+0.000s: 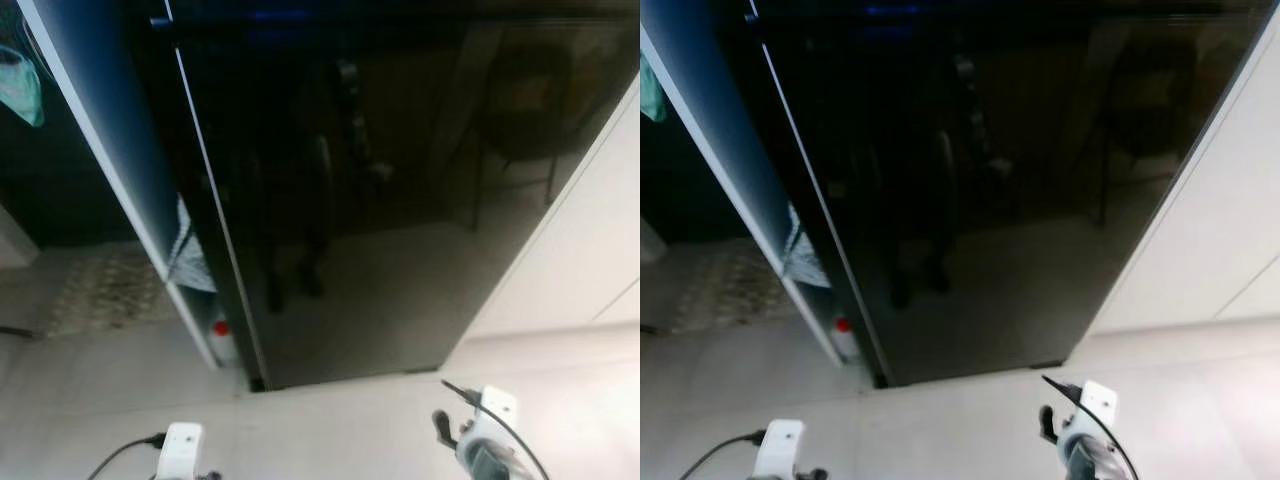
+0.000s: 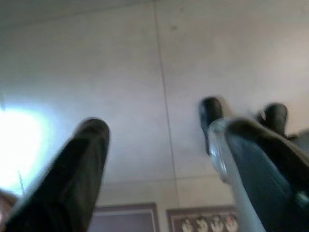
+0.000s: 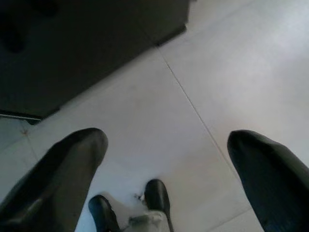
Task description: Restocking fridge
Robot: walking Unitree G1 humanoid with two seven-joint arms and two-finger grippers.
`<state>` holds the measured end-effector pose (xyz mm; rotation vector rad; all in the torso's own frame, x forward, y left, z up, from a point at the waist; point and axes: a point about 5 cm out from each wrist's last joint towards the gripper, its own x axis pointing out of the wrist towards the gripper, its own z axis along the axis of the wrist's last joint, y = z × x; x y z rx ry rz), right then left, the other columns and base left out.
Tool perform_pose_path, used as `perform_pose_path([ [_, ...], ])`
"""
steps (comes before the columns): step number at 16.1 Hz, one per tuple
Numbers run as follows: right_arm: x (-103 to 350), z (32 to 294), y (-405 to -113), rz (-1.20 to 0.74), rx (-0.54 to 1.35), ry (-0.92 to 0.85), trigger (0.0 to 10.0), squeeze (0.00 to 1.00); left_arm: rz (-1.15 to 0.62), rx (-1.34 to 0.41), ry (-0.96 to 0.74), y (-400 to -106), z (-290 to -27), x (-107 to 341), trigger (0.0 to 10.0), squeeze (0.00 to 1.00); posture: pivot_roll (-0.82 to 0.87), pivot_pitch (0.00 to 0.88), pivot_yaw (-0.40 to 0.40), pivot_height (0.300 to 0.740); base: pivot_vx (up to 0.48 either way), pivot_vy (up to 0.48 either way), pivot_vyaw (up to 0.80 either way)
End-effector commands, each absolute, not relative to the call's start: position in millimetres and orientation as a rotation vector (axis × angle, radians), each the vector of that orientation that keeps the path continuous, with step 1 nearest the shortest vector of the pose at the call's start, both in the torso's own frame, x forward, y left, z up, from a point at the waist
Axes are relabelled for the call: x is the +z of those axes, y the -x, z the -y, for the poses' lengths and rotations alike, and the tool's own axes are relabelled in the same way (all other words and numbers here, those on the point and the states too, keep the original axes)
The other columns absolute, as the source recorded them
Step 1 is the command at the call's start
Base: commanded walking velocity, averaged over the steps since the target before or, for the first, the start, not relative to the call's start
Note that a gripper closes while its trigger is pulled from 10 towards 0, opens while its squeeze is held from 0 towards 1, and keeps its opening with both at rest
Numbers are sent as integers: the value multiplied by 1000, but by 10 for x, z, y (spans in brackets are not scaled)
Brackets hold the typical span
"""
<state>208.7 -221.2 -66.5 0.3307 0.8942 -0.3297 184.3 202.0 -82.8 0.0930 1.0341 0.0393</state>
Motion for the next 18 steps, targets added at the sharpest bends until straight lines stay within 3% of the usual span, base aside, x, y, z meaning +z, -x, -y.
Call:
perform_pose_path([
  [1, -670, 2220, -2075, -897, -331, -329, 10000, 0, -1044, 40, -91, -1811, -2034, -841, 10000, 0, -44, 3, -19, 740, 0, 428, 0],
  [18, -654, 2251, -2093, -903, -321, -289, 10000, 0, -1040, 47, -79, -1826, -2019, -837, 10000, 0, -45, 38, -29, 740, 0, 424, 0],
])
